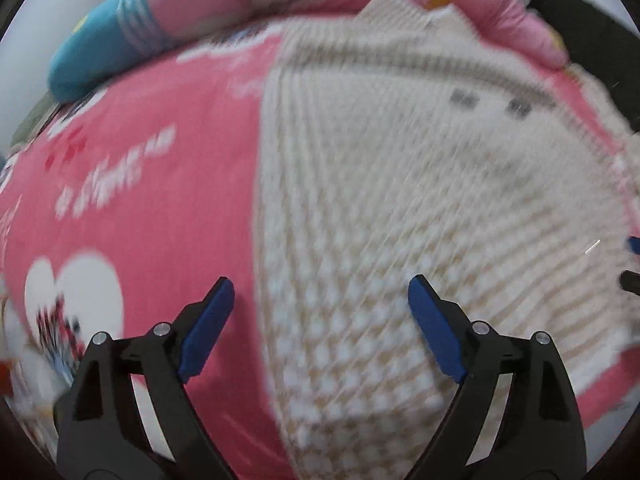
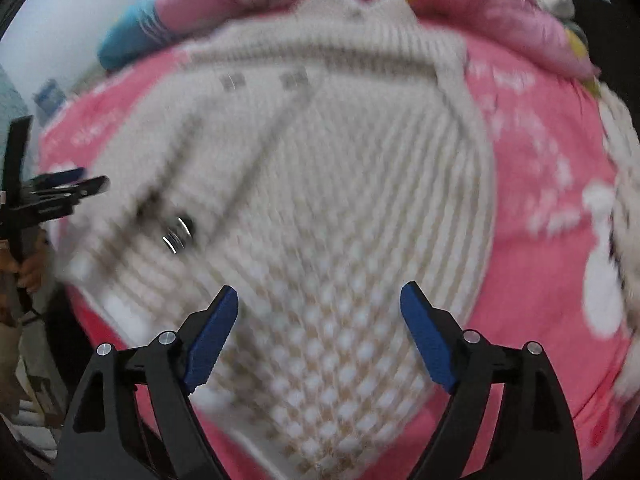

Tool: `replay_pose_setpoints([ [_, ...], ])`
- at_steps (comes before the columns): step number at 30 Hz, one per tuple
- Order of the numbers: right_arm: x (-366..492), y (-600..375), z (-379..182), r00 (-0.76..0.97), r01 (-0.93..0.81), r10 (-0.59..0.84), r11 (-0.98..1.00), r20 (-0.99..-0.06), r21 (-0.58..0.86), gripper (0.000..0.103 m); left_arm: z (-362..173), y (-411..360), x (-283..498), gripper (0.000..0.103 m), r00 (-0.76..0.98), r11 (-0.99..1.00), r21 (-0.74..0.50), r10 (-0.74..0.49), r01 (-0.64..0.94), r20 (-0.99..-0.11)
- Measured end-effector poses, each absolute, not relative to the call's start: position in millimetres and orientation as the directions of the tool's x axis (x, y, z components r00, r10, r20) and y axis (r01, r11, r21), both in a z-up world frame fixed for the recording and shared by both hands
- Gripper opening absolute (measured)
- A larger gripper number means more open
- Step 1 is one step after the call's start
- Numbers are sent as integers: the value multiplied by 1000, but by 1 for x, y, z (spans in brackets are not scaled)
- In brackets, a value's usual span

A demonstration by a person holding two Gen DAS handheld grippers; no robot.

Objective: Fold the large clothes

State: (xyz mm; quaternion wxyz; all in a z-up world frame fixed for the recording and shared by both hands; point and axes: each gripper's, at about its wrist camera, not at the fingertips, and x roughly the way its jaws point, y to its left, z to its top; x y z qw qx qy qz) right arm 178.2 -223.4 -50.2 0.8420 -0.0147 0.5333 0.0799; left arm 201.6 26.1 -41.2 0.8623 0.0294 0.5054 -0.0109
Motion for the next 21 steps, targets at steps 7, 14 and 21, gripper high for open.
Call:
replay_pose_setpoints([
  [7, 165, -219, -60, 453, -125, 69, 992, -889, 13, 97, -45, 40, 189, 95, 524, 1000, -9, -14, 12, -852],
  [14, 155, -229, -65, 504, -113, 116, 991, -856, 68, 97, -48, 46, 188, 95, 516, 999, -41, -49, 26, -855],
  [21, 140, -245, -36, 531, -89, 185, 983, -827, 163, 96, -25, 62, 154, 95, 589, 988, -133, -151, 74, -794],
])
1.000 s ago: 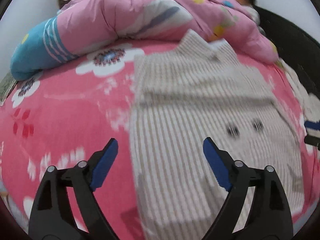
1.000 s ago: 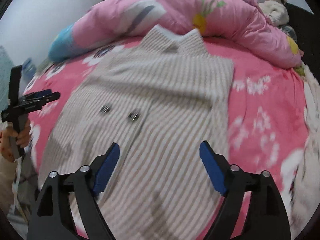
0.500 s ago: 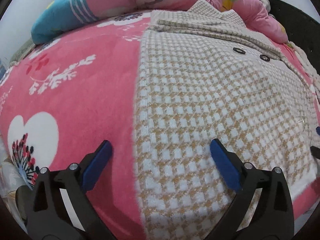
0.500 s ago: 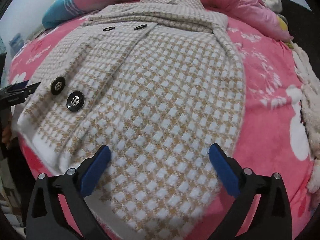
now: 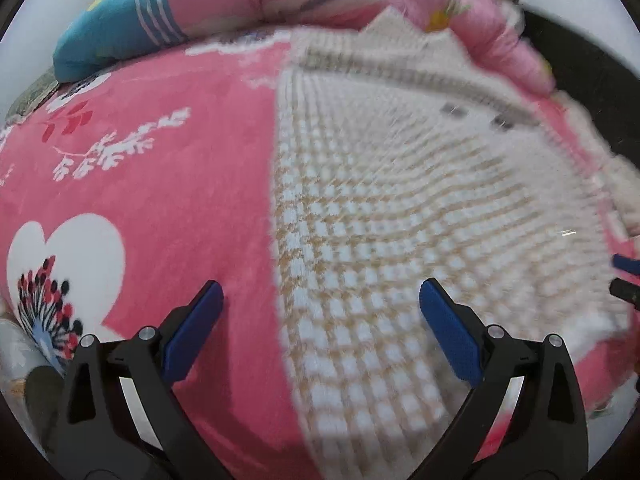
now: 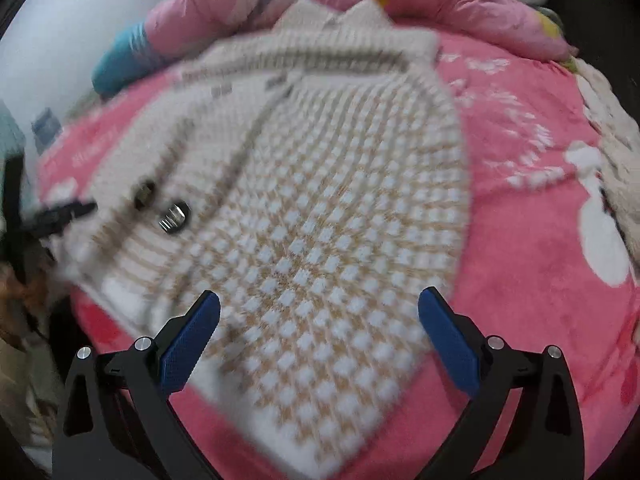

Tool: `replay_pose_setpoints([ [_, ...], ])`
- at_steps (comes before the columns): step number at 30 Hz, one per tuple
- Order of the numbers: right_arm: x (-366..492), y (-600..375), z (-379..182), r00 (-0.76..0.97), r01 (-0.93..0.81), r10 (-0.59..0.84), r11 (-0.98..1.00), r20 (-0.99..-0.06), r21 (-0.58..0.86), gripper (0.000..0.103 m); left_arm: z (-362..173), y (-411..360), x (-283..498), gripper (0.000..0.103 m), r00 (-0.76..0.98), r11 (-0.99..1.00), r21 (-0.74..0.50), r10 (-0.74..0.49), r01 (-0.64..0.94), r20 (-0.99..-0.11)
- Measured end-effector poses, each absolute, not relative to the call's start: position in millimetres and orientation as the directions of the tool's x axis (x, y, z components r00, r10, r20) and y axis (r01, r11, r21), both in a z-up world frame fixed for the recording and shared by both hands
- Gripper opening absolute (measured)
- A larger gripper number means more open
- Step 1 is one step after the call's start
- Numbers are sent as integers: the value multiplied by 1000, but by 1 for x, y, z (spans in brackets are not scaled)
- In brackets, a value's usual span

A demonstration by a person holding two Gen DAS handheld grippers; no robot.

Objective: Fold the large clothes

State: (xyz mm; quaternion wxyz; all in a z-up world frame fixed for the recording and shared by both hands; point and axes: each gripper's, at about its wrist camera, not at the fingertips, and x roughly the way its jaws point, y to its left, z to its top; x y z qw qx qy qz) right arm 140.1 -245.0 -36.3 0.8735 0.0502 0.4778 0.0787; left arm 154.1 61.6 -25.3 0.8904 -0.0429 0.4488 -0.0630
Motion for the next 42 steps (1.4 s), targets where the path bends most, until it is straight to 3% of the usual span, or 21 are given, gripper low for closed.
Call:
replay_pose_setpoints([
  [3, 114, -275, -18, 585, -69, 259, 960, -768, 271, 96, -13, 63, 127, 95, 637, 982, -141, -189, 126, -747],
  [6, 101, -301, -21, 565, -20, 301, 936, -768, 353, 95, -17, 58, 112, 95, 620, 974, -161, -227, 162, -751],
  [7, 99, -307, -27, 543, 0, 319, 925, -777, 380, 89, -20, 57, 110, 93, 614, 970, -175, -243, 170, -751],
  [9, 101, -313, -40, 505, 30, 344, 910, -792, 414, 81, -29, 56, 105, 74, 593, 964, -201, -267, 176, -759],
  [14, 114, -311, -57, 490, 39, 388, 885, -781, 464, 74, -43, 67, 131, 60, 583, 947, -299, -309, 116, -751],
  [18, 136, -319, -66, 496, 67, 443, 838, -746, 542, 54, -53, 82, 157, 44, 591, 905, -422, -368, 52, -717],
  [25, 119, -322, -75, 453, 74, 561, 751, -693, 656, 36, -55, 87, 135, 41, 531, 830, -548, -512, 104, -675],
  [28, 105, -313, -78, 441, 50, 578, 748, -687, 661, 30, -64, 93, 129, 35, 531, 804, -591, -531, 68, -660],
  [31, 113, -306, -80, 439, 48, 577, 750, -688, 659, 13, -67, 96, 138, 20, 544, 804, -595, -507, 18, -669],
  [33, 120, -300, -73, 444, 32, 574, 757, -688, 652, 11, -57, 90, 141, 10, 558, 834, -552, -460, 4, -691],
  [38, 105, -298, 14, 594, -131, 538, 799, -599, 587, 8, 8, 78, 116, 7, 659, 907, -410, -364, 91, -659],
  [42, 76, -310, 65, 663, -186, 494, 836, -562, 517, 8, 47, 77, 91, 7, 685, 912, -387, -369, 137, -628],
])
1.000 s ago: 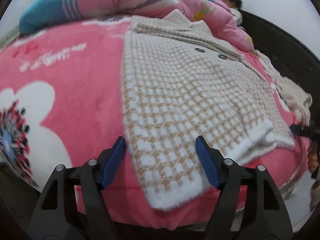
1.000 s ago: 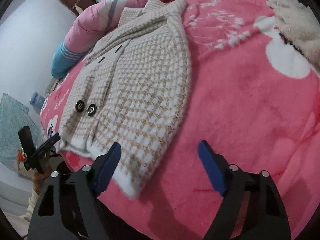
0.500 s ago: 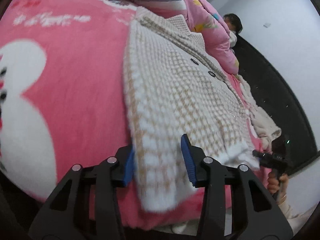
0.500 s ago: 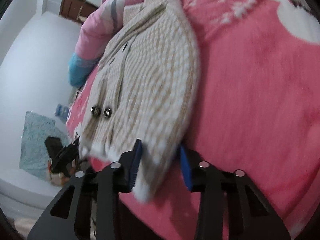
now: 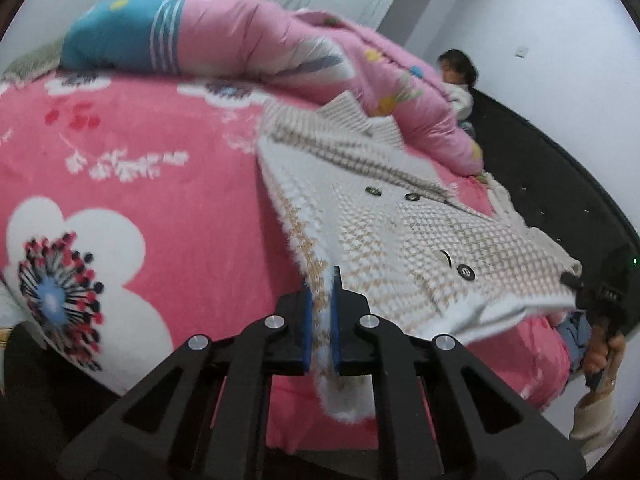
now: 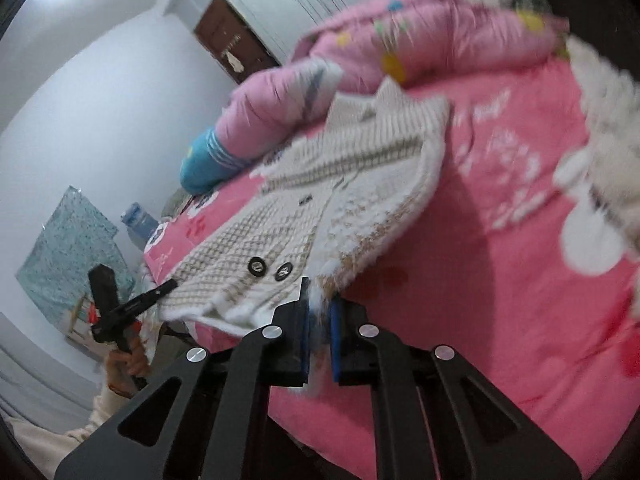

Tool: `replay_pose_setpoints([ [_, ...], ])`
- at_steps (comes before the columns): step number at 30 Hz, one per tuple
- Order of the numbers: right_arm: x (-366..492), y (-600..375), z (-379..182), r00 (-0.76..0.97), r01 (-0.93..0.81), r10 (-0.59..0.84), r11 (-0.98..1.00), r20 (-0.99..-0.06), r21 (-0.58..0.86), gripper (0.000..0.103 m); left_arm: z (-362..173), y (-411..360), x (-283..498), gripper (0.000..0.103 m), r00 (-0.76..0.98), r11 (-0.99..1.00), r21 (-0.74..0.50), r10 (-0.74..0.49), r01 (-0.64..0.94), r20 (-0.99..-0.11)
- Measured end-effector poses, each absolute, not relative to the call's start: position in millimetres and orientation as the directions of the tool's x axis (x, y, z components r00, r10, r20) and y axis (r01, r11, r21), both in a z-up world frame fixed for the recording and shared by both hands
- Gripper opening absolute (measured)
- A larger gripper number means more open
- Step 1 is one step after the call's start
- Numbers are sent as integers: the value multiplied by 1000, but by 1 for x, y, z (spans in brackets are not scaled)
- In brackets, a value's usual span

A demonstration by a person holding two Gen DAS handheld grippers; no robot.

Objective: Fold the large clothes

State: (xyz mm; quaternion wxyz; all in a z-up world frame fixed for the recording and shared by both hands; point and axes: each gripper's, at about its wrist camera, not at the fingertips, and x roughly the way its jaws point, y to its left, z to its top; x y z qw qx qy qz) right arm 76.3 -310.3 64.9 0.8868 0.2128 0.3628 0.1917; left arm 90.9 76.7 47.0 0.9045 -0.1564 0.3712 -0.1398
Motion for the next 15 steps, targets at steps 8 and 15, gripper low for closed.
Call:
replay_pose_setpoints([
  [8, 17, -346, 45, 620, -161, 500, 835, -604, 526, 8, 25, 58, 27, 7, 584, 925, -349, -367, 148, -724],
  [15, 28, -365, -41, 433, 73, 394, 881, -811, 467, 25, -61, 67, 33, 11, 441, 895, -447, -402, 3, -803],
])
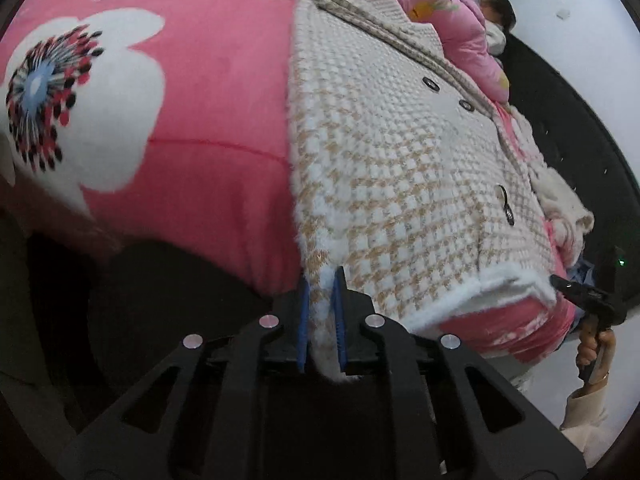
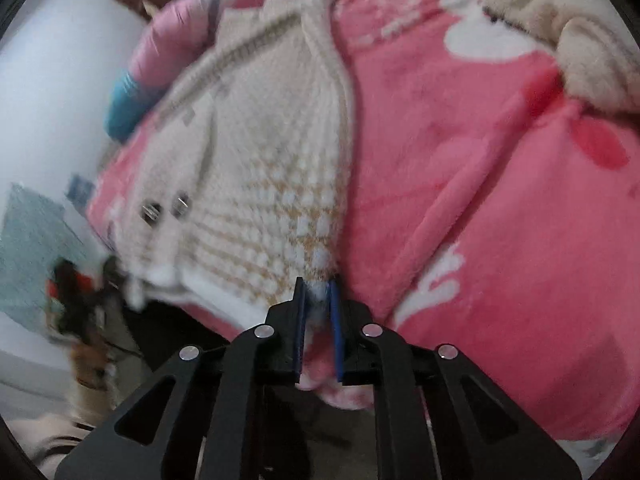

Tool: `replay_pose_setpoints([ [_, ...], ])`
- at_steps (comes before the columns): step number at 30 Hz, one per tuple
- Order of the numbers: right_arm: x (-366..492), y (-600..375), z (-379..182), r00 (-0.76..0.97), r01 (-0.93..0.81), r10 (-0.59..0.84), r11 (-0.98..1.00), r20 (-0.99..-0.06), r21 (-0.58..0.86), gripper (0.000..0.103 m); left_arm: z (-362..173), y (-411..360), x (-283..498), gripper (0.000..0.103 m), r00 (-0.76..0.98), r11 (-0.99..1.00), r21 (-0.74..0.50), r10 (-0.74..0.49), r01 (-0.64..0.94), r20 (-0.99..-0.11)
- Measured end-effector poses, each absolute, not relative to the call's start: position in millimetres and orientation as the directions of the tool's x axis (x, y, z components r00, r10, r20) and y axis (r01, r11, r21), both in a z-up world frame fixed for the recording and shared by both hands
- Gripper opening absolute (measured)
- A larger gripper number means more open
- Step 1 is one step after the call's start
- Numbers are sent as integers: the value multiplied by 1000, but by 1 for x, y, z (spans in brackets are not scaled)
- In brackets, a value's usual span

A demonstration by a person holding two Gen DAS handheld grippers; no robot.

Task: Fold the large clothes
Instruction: 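Fold the coat hem up toward the collar with both tools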

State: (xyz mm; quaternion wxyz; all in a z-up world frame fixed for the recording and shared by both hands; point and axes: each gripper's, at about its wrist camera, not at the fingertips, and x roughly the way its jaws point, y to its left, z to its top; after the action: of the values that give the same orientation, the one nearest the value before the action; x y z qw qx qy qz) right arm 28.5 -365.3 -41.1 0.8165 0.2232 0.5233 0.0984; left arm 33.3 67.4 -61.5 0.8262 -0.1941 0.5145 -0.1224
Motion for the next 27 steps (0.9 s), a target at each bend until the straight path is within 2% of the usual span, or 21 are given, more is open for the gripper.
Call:
replay_pose_setpoints([
  [1, 25, -367, -19, 480, 67, 336, 907, -810, 415, 39, -58, 67, 32, 11, 451, 897, -443, -401, 14, -798],
  [2, 24, -367, -3, 517, 60, 277, 932, -810, 357, 43, -53, 67, 31, 12, 459, 902, -431, -395, 28, -796],
  [4, 28, -362, 26, 573, 27, 221, 957, -789, 288, 44, -51, 66, 31, 16, 456, 910, -413, -381, 31, -805],
  [8, 53, -310, 51, 586, -151, 342, 937, -734, 316, 44, -59, 67, 34, 17, 438, 912, -410, -373, 12, -818],
  [9, 69, -282, 49, 564, -225, 394, 919, -726, 324, 43, -62, 66, 34, 17, 435, 910, -414, -375, 6, -819],
  [12, 107, -201, 36, 447, -386, 530, 841, -721, 379, 30, -66, 66, 35, 17, 431, 912, -411, -370, -4, -823],
  [16, 157, -116, 20, 314, -473, 591, 776, -743, 417, 21, -64, 64, 35, 17, 441, 923, -385, -348, 7, -827],
  [20, 202, -78, -20, 252, -425, 488, 832, -835, 358, 20, -62, 60, 36, 17, 445, 931, -364, -338, 30, -829],
  [23, 201, -84, -61, 94, -358, 487, 830, -868, 427, 19, -58, 60, 34, 17, 452, 934, -353, -339, 56, -825],
  [27, 173, -92, -41, 91, -391, 442, 840, -893, 376, 19, -55, 63, 31, 18, 460, 933, -350, -348, 84, -817],
])
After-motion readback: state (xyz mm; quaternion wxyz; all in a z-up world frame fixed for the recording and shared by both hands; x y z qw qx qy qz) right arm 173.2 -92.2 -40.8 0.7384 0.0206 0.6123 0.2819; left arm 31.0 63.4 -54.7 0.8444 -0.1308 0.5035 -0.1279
